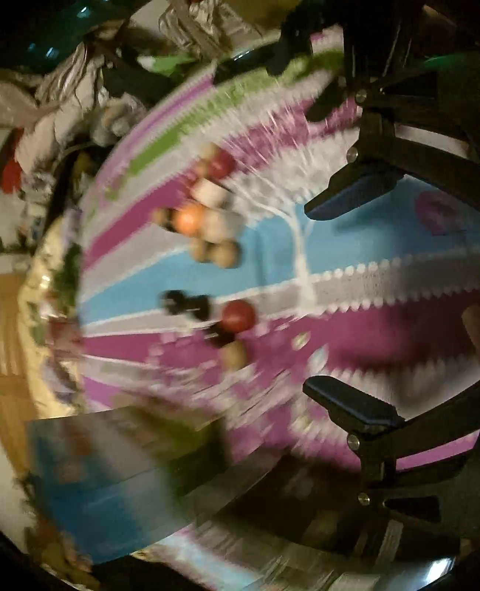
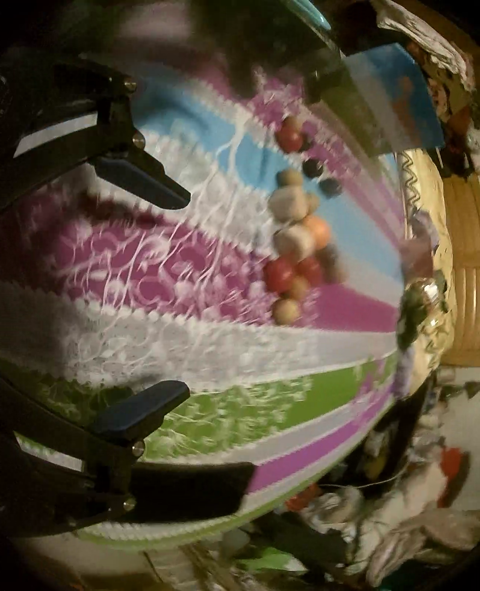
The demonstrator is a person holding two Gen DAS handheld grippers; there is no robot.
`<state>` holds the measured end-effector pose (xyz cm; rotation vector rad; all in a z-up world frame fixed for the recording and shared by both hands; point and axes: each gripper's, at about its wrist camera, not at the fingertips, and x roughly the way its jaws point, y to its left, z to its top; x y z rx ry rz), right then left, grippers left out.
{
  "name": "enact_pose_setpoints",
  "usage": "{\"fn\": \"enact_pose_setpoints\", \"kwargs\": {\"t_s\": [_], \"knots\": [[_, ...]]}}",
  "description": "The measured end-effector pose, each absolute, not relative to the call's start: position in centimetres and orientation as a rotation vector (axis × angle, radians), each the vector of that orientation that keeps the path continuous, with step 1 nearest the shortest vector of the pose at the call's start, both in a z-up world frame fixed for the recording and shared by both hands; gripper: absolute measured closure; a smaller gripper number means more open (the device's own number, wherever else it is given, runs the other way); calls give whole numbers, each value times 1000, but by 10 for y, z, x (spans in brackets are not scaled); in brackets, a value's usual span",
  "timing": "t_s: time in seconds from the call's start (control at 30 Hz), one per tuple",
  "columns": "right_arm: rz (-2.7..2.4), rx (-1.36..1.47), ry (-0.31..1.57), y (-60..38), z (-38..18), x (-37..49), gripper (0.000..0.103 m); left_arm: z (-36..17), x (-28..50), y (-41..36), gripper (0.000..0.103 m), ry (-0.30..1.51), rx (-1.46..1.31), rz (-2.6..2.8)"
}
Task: Organize fruits
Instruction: 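Move both tools back toward the remaining fruits on the bed cover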
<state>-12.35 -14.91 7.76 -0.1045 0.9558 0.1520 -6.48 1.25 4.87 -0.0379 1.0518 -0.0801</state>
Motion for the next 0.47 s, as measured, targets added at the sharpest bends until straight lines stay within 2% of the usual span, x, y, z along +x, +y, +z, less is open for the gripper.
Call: {"fn": "enact_pose_setpoints", "kwargs": {"t_s": [0.1, 0.13, 0.17, 0.47], "knots": [[160, -79, 969, -159, 64, -126, 8, 15, -61, 12, 12, 1091, -64, -15], [165, -78, 967, -158, 60, -127, 8, 15, -63, 11, 2, 1047, -54, -2], [169, -76, 962, -159, 58, -129, 7, 14, -61, 7, 0, 1026, -27, 27], [169, -51, 915, -163, 51, -130, 0, 7, -53, 15, 0, 1007, -78, 13]]}}
